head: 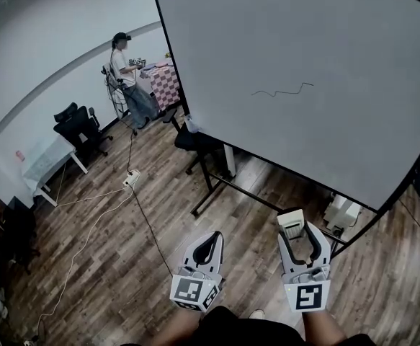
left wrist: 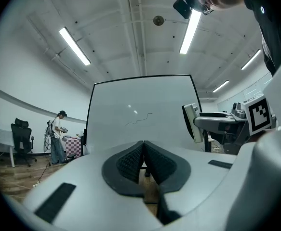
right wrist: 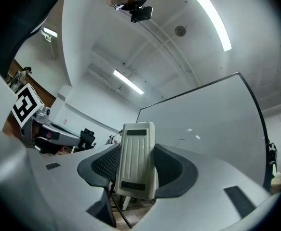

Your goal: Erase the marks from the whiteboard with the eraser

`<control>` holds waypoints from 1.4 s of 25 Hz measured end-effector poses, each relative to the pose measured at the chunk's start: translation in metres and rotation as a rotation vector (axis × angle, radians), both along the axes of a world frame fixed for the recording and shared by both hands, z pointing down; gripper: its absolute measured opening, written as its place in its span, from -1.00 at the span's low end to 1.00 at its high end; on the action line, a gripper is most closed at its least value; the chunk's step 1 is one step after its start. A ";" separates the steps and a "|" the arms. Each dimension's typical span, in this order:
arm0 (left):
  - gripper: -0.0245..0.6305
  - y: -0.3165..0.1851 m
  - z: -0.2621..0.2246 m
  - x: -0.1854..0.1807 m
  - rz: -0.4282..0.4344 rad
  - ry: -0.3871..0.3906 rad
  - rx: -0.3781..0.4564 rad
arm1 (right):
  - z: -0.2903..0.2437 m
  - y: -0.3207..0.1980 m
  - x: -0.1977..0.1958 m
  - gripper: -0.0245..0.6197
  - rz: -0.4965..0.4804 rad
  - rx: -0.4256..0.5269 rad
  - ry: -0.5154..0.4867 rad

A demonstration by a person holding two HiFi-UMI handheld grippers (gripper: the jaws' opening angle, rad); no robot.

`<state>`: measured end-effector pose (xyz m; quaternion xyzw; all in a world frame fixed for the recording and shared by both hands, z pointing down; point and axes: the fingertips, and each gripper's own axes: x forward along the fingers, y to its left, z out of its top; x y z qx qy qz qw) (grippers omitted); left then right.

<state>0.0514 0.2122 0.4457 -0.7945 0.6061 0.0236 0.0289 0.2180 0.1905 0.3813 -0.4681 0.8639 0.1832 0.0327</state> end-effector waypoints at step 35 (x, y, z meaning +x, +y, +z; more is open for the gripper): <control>-0.86 -0.178 -0.011 -0.154 0.203 0.077 0.010 | -0.014 -0.147 -0.156 -0.16 0.184 -0.008 0.022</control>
